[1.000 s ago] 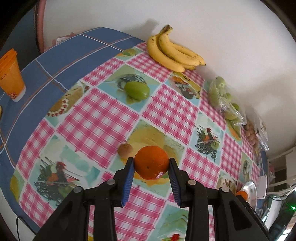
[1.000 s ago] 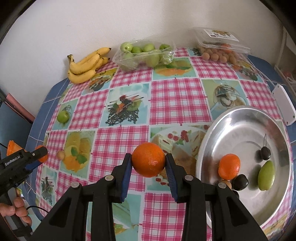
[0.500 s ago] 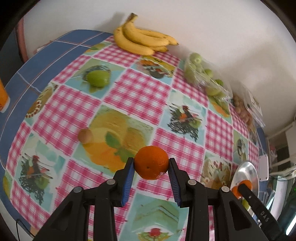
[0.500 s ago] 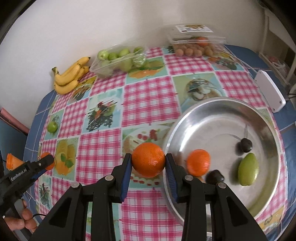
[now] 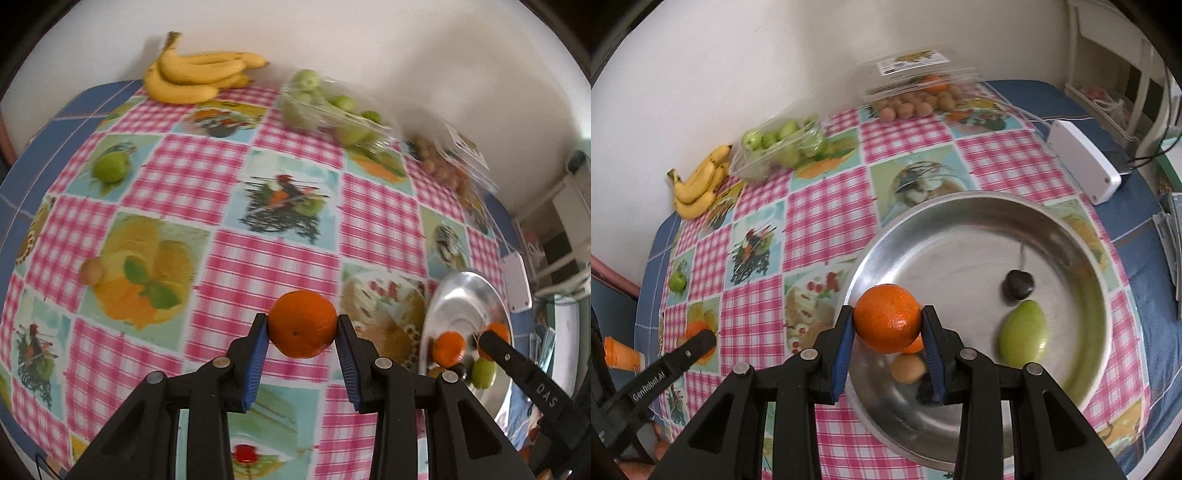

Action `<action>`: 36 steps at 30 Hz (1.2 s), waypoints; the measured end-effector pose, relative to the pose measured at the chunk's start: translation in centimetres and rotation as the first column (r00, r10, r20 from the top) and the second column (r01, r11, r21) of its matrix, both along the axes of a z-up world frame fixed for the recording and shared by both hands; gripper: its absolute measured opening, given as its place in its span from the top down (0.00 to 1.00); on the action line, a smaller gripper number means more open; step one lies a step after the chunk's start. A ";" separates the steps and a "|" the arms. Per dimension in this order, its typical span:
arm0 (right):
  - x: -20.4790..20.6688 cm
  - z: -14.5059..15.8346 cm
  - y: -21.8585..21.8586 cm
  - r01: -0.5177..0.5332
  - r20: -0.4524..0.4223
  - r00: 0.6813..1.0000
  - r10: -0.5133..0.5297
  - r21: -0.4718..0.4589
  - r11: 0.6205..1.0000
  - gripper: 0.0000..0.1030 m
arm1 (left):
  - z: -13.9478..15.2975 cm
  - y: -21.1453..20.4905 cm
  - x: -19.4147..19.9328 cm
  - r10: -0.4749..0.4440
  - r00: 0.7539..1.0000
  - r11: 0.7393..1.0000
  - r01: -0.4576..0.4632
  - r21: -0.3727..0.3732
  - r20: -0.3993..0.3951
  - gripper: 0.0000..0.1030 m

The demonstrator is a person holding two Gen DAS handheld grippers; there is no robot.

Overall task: Organize fruits
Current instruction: 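Carry both held oranges over the steel bowl with both tools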

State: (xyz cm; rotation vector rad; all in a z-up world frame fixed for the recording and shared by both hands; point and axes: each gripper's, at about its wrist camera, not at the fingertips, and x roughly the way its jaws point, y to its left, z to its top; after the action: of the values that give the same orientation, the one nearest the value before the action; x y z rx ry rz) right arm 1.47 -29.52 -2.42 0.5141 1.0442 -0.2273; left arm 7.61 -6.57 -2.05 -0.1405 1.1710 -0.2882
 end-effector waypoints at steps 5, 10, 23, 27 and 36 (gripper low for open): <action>-0.5 -0.1 -1.2 0.024 -0.003 1.000 -0.024 0.000 1.000 0.63 | 0.5 -3.3 -0.9 -0.082 0.996 0.997 0.082 0.013 0.030 0.62; -0.8 -0.3 -2.0 0.035 -0.004 0.999 -0.035 0.001 0.999 0.63 | 1.3 -6.3 -1.6 -0.175 0.981 0.984 0.174 0.024 0.077 0.62; -0.5 -1.3 -3.3 0.065 -0.013 0.998 -0.064 0.027 0.998 0.63 | 1.5 -11.3 -1.7 -0.303 0.944 0.953 0.298 0.057 0.129 0.62; -0.4 -1.7 -4.2 0.091 -0.015 0.996 -0.091 0.026 0.995 0.63 | 1.0 -12.5 -1.5 -0.327 0.936 0.945 0.321 0.064 0.128 0.62; -0.1 -2.2 -5.7 0.129 0.008 0.991 -0.130 0.057 0.990 0.63 | 0.0 -15.1 -1.1 -0.374 0.919 0.927 0.367 0.079 0.125 0.62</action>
State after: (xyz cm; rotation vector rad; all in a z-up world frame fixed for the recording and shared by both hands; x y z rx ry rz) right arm 1.41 -35.25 -4.64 0.6350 1.0086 -0.3098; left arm 6.50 -21.68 -2.08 0.1511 1.0612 -0.5914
